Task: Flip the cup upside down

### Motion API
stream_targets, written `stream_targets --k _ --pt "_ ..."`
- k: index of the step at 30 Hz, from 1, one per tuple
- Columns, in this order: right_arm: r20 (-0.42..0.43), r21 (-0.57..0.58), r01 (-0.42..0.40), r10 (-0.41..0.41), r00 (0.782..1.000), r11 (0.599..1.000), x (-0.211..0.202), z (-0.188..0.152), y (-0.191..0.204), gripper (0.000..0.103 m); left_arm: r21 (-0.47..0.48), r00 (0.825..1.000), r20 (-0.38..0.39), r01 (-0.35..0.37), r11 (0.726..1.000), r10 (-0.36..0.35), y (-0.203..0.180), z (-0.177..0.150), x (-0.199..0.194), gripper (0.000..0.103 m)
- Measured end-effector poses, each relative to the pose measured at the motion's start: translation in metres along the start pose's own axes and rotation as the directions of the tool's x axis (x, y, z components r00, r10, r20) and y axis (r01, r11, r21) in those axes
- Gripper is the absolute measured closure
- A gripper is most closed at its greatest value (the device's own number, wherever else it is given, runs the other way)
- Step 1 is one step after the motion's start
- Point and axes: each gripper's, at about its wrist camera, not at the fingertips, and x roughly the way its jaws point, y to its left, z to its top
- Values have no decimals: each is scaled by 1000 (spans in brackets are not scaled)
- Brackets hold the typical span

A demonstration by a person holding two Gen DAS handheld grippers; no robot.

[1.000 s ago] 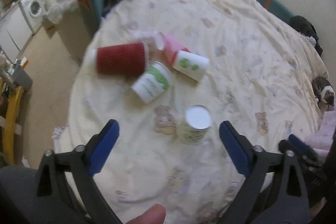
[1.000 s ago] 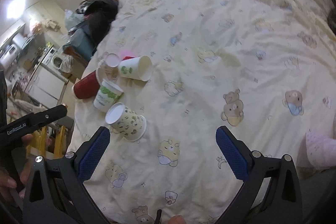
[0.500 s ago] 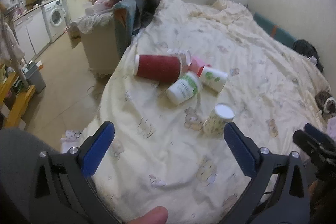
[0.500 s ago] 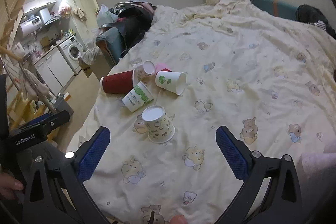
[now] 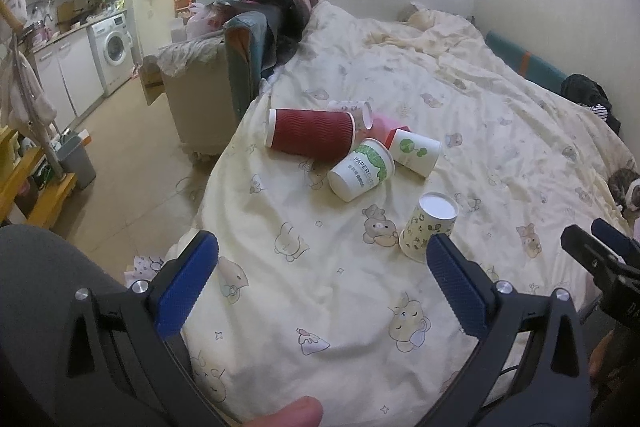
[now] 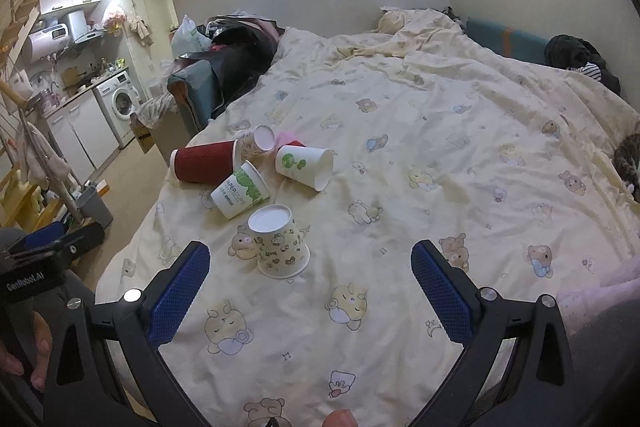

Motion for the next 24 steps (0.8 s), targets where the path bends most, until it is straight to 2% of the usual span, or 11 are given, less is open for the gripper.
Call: stream_targets --k 24 --pt "23 -20 1 0 1000 1000 -4 1 8 0 24 1000 1 11 1000 -11 -11 -2 2 0"
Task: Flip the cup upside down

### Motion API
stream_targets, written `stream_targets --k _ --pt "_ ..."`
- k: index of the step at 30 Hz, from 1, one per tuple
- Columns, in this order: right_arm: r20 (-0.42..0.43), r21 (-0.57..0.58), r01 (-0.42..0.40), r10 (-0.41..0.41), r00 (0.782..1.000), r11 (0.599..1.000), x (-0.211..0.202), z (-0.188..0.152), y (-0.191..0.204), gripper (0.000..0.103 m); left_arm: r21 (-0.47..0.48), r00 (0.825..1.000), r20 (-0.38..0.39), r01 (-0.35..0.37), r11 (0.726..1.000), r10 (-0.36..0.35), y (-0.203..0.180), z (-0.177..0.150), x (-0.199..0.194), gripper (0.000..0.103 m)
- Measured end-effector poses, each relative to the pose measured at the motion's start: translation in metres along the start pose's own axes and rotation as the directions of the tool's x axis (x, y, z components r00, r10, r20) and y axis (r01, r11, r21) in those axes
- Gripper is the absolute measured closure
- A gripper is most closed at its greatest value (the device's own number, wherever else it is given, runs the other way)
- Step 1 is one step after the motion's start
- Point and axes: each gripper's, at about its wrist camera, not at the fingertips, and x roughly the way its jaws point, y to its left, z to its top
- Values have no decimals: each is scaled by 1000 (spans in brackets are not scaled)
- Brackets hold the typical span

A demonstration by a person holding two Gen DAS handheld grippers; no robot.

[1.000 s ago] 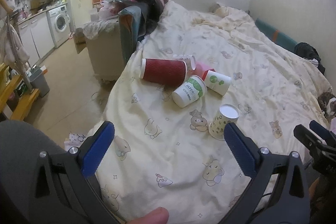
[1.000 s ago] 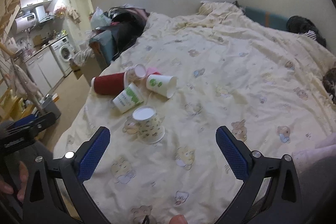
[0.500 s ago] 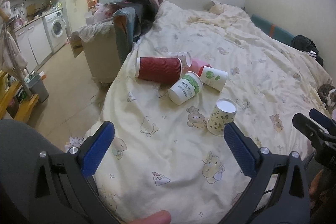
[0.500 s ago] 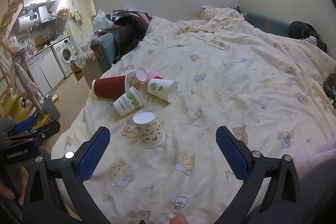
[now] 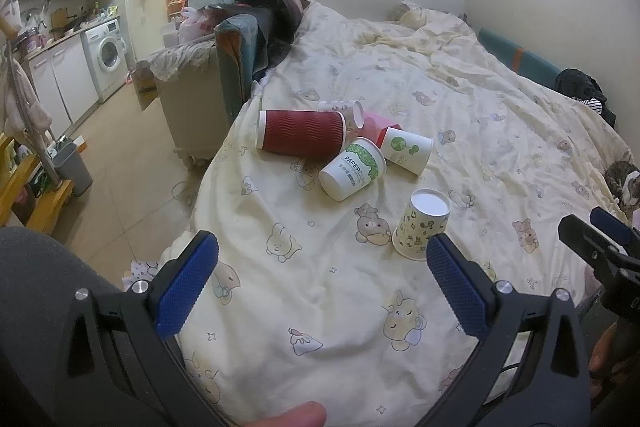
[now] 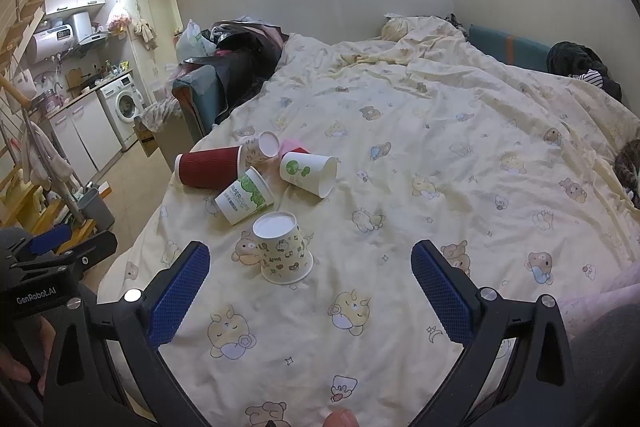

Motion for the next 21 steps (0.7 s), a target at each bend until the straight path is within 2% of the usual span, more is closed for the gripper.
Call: stream_targets --k 21 --pt "-2 2 3 -3 1000 1000 0 0 1 0 -3 1000 0 -1 1000 1 -1 -1 0 0"
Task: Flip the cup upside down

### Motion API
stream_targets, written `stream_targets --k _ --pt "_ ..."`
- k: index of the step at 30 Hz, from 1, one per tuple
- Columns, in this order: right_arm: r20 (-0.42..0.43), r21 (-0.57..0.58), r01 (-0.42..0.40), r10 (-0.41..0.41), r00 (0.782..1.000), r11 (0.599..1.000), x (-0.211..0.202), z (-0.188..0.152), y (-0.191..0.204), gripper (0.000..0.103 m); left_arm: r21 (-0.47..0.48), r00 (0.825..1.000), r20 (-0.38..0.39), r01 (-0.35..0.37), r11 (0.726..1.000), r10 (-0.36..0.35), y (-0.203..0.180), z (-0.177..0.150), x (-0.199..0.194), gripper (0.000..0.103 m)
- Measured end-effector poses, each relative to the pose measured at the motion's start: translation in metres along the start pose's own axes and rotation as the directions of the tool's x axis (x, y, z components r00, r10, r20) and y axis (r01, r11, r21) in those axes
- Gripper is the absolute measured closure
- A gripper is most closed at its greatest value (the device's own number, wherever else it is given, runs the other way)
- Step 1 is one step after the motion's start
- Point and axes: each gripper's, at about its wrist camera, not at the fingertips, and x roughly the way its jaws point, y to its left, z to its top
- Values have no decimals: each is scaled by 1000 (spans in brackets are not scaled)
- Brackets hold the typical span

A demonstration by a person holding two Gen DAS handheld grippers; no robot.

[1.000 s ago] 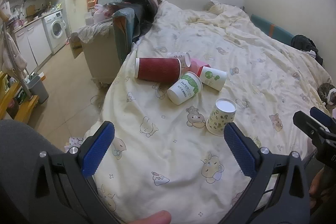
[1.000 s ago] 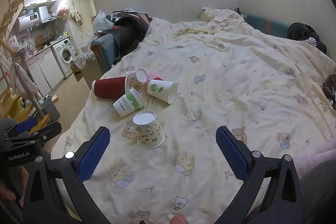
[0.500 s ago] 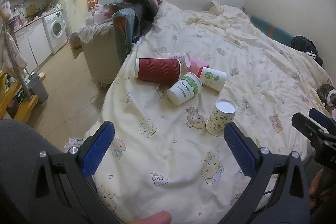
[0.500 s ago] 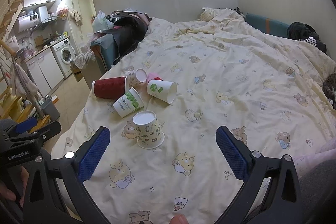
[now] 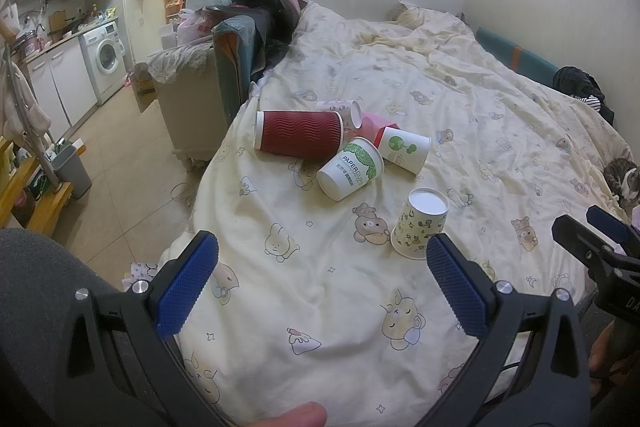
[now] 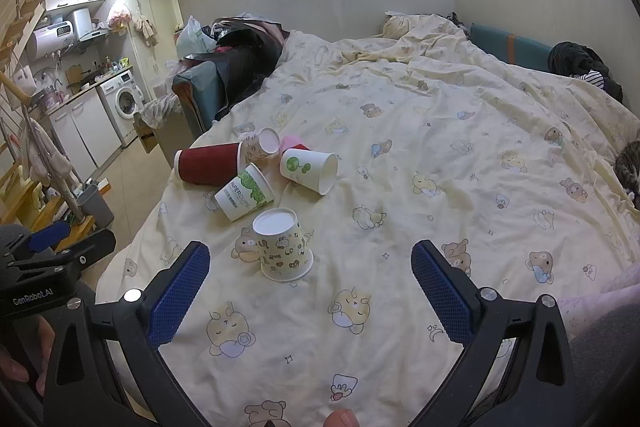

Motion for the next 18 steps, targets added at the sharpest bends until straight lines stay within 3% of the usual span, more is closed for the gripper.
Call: stream_targets --k 18 --pt "-7 1 0 0 1000 1000 0 -3 -2 0 0 1000 0 1 1000 -1 -1 1 1 0"
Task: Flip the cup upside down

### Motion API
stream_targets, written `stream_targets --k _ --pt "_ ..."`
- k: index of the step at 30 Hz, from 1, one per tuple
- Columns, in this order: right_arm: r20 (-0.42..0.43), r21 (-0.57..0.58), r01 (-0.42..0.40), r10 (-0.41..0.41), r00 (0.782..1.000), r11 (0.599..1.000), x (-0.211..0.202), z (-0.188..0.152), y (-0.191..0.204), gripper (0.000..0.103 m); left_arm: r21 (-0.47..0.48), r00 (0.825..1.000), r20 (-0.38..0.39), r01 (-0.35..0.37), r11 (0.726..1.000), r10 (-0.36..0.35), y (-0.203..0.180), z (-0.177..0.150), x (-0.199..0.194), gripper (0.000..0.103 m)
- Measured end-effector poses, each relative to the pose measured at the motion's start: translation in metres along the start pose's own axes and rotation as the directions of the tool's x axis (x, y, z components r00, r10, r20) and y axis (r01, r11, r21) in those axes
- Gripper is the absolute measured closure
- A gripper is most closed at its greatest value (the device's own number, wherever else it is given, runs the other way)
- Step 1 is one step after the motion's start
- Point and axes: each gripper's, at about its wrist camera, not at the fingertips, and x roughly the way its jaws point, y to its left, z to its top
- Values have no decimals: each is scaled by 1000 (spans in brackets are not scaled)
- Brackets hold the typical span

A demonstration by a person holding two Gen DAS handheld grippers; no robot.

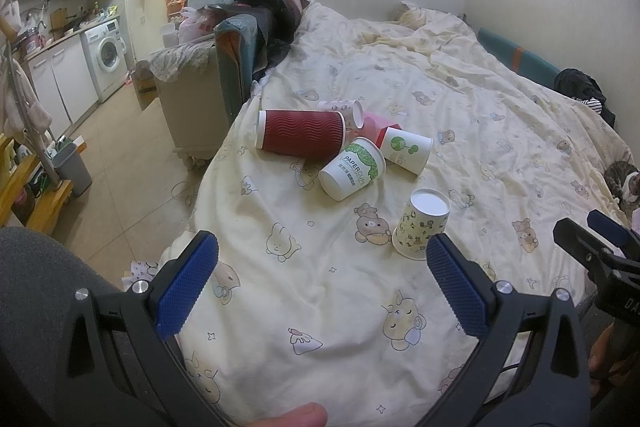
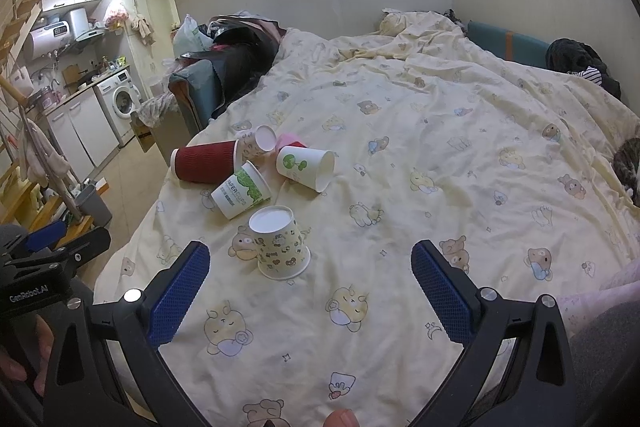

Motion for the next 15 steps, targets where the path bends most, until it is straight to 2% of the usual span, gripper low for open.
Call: stream_targets --k 15 --pt "-3 -1 2 -2 1000 1000 1 -1 -2 0 4 1000 0 6 1000 -6 0 0 0 0"
